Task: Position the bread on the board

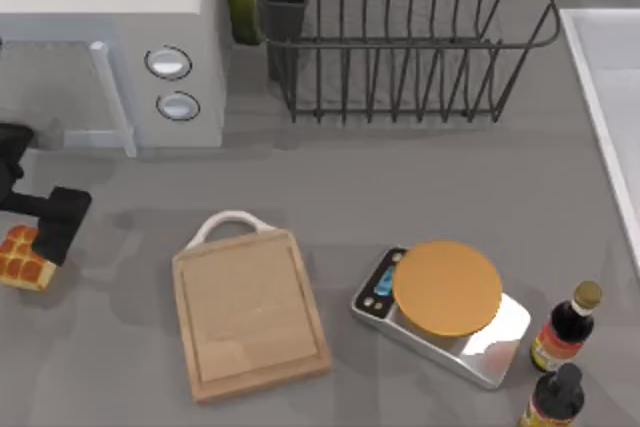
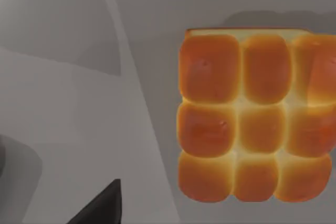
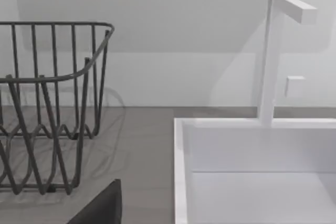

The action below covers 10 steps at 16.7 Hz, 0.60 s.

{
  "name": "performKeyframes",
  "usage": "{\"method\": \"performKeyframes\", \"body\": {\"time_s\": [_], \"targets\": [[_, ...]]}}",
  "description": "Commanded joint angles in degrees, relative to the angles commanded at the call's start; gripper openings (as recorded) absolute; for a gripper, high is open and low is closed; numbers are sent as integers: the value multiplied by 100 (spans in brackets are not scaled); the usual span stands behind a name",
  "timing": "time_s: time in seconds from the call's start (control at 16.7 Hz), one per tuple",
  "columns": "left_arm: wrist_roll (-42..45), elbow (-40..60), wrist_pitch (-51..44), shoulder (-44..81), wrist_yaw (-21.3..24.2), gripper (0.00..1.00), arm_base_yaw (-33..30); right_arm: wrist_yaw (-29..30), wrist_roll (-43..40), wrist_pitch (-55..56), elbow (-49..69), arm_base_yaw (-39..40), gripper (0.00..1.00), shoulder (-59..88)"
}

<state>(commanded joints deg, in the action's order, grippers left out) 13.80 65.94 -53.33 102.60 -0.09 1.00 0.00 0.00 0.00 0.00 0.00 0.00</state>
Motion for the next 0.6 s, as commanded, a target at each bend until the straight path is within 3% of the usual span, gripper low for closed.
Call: {"method": "performKeyframes", "body": {"time_s": [0.3, 0.6], "targets": [[22, -512, 816, 348, 4, 100, 20, 0, 0, 0, 0, 0, 100, 0], [25, -330, 1205, 874, 4, 100, 11, 0, 0, 0, 0, 0, 100, 0]]}}
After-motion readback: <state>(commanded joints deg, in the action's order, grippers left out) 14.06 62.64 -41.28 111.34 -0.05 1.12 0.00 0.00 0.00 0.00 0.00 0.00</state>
